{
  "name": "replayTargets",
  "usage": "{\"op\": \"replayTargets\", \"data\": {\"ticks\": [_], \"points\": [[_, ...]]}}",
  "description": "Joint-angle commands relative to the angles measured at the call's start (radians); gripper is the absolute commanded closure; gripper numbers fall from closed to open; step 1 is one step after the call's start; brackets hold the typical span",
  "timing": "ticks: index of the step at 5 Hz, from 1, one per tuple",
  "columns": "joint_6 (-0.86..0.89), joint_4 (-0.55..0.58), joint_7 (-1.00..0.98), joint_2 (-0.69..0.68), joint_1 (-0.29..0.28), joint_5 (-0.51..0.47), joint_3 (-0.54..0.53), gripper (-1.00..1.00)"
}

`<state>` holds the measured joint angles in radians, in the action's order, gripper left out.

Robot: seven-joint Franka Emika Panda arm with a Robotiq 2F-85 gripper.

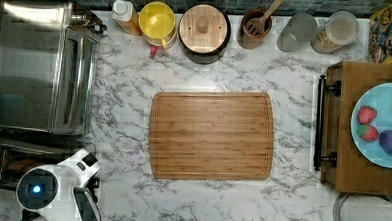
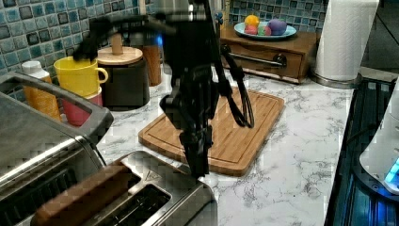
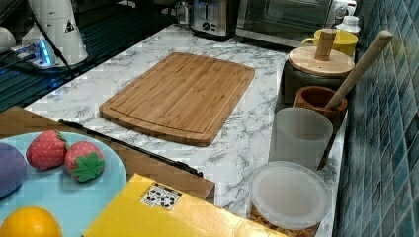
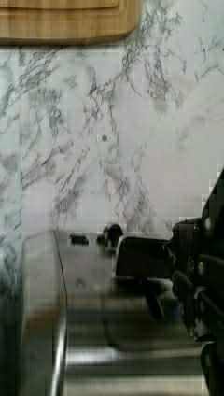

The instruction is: Turn on the toaster.

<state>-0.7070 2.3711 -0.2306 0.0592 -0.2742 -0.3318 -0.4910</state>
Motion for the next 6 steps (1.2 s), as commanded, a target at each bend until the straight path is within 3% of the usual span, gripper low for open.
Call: {"op": "replayTargets", "data": {"ticks": [1,5,6], "points": [[-0.041,-0.136,0.117,-0.134,0.026,0.003,0.027,1.00],[-0.074,-0.181,0.355,-0.472,-0.013,0.283,0.102,1.00],[-0.079,-0.135,0.321,-0.486,0.009,0.263,0.120,1.00]]}}
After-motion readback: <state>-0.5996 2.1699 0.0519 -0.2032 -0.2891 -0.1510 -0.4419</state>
